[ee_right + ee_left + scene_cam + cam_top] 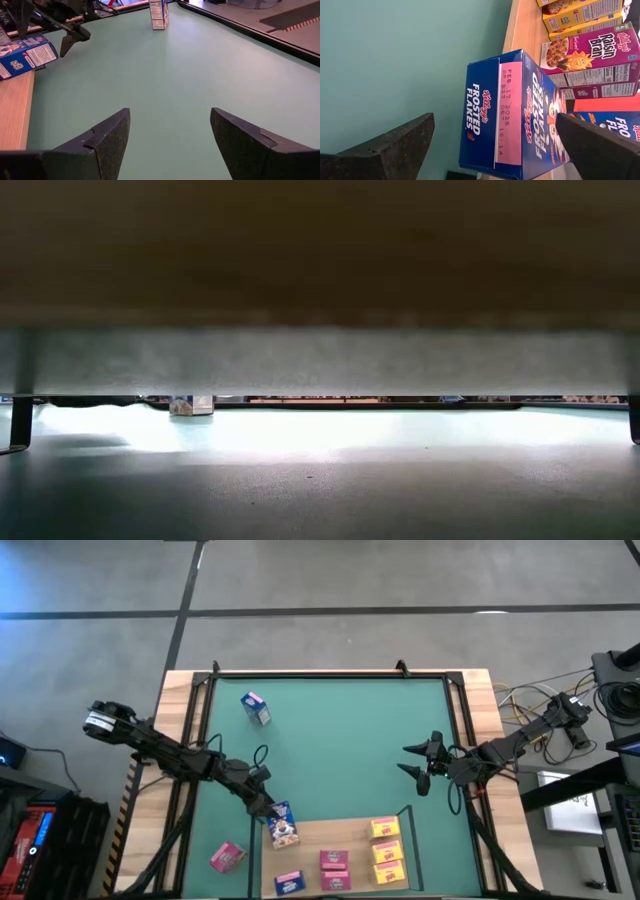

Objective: Stack cereal on shelf
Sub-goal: Put the right blue cereal box on the shelf aligned with the other blue cereal box

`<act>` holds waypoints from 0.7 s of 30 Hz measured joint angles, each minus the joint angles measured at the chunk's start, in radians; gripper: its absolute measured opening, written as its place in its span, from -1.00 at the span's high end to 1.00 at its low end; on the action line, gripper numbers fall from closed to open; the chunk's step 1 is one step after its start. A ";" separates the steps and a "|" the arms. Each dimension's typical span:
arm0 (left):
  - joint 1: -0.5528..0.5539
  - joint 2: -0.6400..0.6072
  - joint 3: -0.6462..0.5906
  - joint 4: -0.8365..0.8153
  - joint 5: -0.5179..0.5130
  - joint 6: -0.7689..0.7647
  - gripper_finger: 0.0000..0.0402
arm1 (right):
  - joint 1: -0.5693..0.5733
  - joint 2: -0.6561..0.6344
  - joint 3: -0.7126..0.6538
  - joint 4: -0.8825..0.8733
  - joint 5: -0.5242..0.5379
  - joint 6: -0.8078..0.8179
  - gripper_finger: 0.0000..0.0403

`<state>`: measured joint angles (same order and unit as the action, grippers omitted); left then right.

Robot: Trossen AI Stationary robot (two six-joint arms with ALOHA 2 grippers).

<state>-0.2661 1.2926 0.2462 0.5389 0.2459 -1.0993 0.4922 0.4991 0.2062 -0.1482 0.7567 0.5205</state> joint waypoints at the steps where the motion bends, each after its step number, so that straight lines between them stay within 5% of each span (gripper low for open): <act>1: 0.000 0.000 0.000 0.000 0.000 0.001 -0.99 | 0.000 0.000 0.000 0.000 0.000 0.000 -0.32; 10: 0.000 0.000 0.000 0.000 0.000 0.032 -0.93 | 0.000 0.000 0.000 0.000 0.000 0.000 -0.32; 21: 0.000 -0.001 0.000 -0.021 -0.019 0.040 -0.51 | 0.000 0.000 0.000 0.000 0.000 0.000 -0.32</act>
<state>-0.2665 1.2915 0.2466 0.5182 0.2270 -1.0595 0.4923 0.4989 0.2062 -0.1482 0.7567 0.5205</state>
